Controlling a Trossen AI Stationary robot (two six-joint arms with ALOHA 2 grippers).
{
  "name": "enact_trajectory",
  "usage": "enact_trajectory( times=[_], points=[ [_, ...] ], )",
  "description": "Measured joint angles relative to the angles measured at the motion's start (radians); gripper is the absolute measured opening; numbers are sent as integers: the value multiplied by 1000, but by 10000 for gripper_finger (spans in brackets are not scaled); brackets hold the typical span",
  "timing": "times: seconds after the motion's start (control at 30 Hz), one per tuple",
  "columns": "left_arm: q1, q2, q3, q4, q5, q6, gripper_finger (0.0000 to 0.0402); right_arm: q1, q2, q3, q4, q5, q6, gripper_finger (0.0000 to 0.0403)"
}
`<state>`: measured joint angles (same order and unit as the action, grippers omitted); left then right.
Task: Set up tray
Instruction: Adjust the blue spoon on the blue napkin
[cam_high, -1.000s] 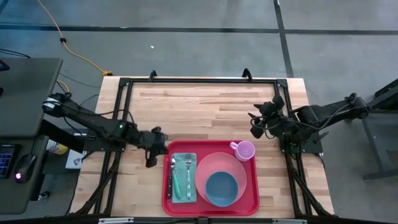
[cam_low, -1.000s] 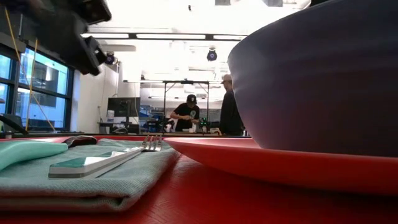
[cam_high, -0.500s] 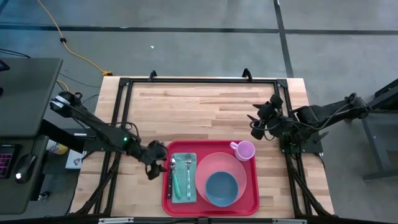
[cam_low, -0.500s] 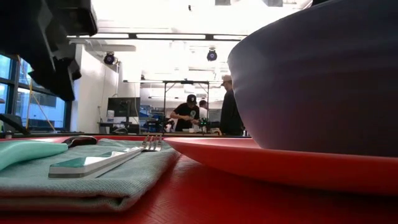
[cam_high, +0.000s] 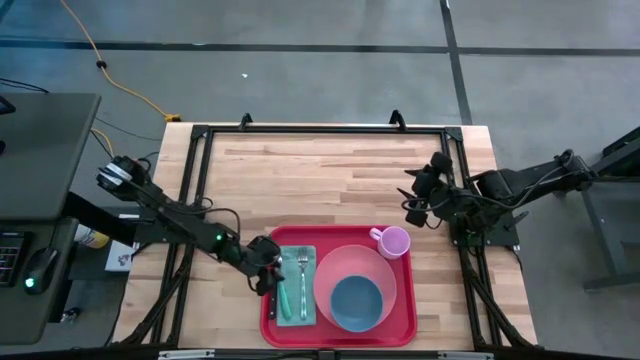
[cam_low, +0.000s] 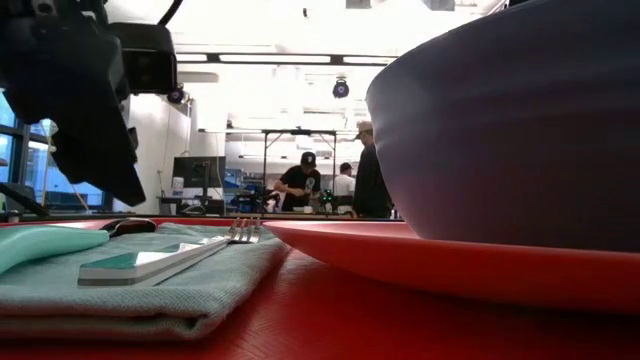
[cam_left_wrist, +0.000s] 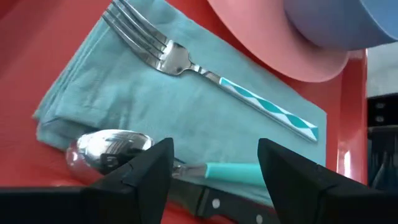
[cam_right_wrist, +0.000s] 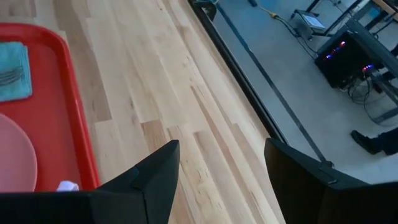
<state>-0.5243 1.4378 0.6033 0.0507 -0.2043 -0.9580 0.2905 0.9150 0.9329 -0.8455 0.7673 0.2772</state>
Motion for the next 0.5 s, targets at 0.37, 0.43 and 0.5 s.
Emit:
enact_trajectory(
  times=[0.37,0.43,0.5],
  points=[
    [1,20,0,-36,-66,-76,262,0,-1,0,-3,-19,-81,214],
    [1,20,0,-48,-68,-96,262,0,-1,0,-3,-19,-99,213],
    [1,20,0,-60,-64,-112,262,0,-1,0,-4,-18,-107,213]
  ],
)
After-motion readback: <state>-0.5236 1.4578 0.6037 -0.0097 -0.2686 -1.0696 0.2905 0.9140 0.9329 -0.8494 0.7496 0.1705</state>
